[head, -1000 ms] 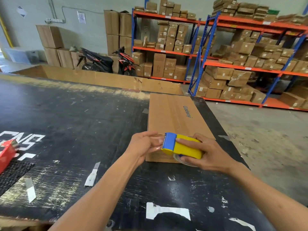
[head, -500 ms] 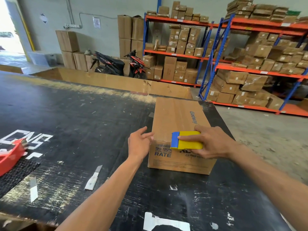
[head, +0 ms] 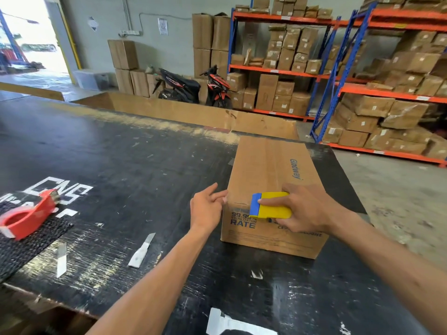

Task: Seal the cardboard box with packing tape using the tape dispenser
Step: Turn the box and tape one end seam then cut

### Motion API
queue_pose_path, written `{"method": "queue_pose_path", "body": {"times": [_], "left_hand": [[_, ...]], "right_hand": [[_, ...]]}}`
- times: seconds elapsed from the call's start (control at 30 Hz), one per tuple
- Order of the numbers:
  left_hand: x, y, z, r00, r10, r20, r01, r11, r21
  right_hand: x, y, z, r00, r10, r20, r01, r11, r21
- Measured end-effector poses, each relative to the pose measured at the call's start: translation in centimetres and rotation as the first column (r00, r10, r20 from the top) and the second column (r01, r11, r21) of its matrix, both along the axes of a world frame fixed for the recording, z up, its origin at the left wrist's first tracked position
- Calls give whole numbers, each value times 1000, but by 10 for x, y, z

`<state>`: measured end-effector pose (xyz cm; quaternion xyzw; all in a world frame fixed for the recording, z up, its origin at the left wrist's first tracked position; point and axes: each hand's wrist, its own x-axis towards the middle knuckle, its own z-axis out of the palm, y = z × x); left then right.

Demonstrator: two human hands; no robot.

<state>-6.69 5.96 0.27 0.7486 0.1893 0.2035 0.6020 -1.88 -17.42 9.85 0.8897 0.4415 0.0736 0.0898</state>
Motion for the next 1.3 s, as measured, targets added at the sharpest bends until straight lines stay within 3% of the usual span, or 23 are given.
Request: {"method": "queue_pose_path", "body": {"times": [0.27, 0.37, 0.43, 0.47, 0.53, 0.57, 0.67, 0.73, 0.93, 1.07, 1.3], "left_hand": [[9, 14, -6, 999, 8, -43, -13, 994, -105], [2, 27, 0, 987, 146, -68, -143, 989, 49], [-4, 21, 2, 979, 183, 93, -200, 954, 225], [-4, 14, 2, 971, 119, 208, -183, 929, 322], [8, 0, -2, 934, -113, 338, -98, 831, 548], [18, -5, -4, 914, -233, 332, -54, 740, 670], [44, -13, -7, 890, -430, 153, 95, 502, 860], [55, -10, -16, 885, -464, 39, 183, 424, 887], [66, -6, -32, 910, -415, 29, 119, 325, 938], [63, -2, -30, 909, -417, -18, 152, 292, 944], [63, -3, -31, 903, -424, 69, 73, 309, 948]], "right_hand": [[1, 2, 1, 1000, -8, -8, 8, 1000, 5], [2, 3, 1, 1000, -16, -21, 16, 1000, 9], [3, 3, 2, 999, -23, -43, 24, 1000, 15], [3, 4, 1, 999, -24, -49, 25, 1000, 16], [4, 5, 2, 999, -23, -45, 23, 1000, 11], [4, 5, 2, 999, -24, -40, 24, 1000, 9], [5, 6, 4, 999, -29, -30, 30, 999, 11], [6, 6, 5, 999, -37, -36, 38, 999, 11], [7, 8, 5, 999, -50, -13, 50, 999, 5], [6, 2, 10, 1000, -24, -1, 24, 1000, -15], [14, -66, 14, 996, -94, 4, 94, 992, -82]]}}
